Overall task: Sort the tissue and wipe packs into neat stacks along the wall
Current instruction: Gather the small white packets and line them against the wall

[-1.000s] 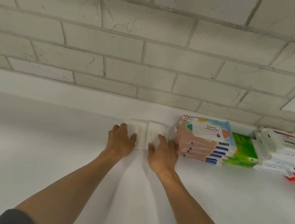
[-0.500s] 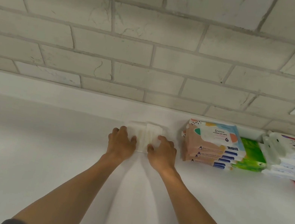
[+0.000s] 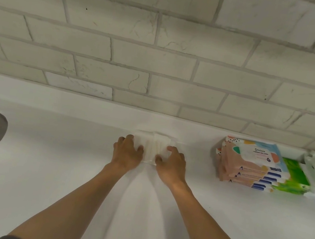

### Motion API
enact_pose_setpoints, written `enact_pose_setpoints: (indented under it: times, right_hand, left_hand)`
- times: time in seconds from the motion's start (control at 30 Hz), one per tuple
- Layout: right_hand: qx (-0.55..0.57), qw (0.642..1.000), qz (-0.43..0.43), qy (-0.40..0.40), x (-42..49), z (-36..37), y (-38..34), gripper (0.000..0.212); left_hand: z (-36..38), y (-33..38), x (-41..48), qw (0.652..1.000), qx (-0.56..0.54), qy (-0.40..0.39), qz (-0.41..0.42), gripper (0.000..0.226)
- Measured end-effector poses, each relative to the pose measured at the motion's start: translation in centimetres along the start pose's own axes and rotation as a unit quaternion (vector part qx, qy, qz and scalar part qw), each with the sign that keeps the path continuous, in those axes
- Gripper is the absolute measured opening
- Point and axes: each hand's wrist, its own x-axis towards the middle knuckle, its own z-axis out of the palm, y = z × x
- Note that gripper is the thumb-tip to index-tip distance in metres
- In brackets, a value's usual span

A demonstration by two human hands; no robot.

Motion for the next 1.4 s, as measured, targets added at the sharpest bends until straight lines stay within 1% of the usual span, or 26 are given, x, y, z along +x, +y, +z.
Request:
enact_pose_setpoints:
  times: [0.17, 0.83, 1.17, 1.4]
  right_hand:
    - [0.002, 1.0, 0.001, 0.005, 0.0, 1.4, -1.2, 0.055]
    - [-0.001, 0.999, -0.027, -0.019, -0.7, 6.7, -6.0, 0.055]
    - [0.011, 1.0, -0.016, 0.021, -1.3, 8.6, -7.1, 0.049]
    - [0.015, 1.0, -0.014, 0.011, -1.5, 8.7, -7.5, 0.051]
  left_hand:
    - [-1.3, -1.3, 1.0, 1.0, -0.001, 0.004, 0.001, 0.057]
    - [-5.9, -6.4, 3.3, 0.999, -0.01, 0.039, -0.004, 0.057]
    - [-6.8, -7.5, 3.7, 0.999, -0.024, 0.038, -0.002, 0.057]
    - [-7.1, -7.9, 3.6, 0.999, -0.027, 0.037, -0.008, 0.058]
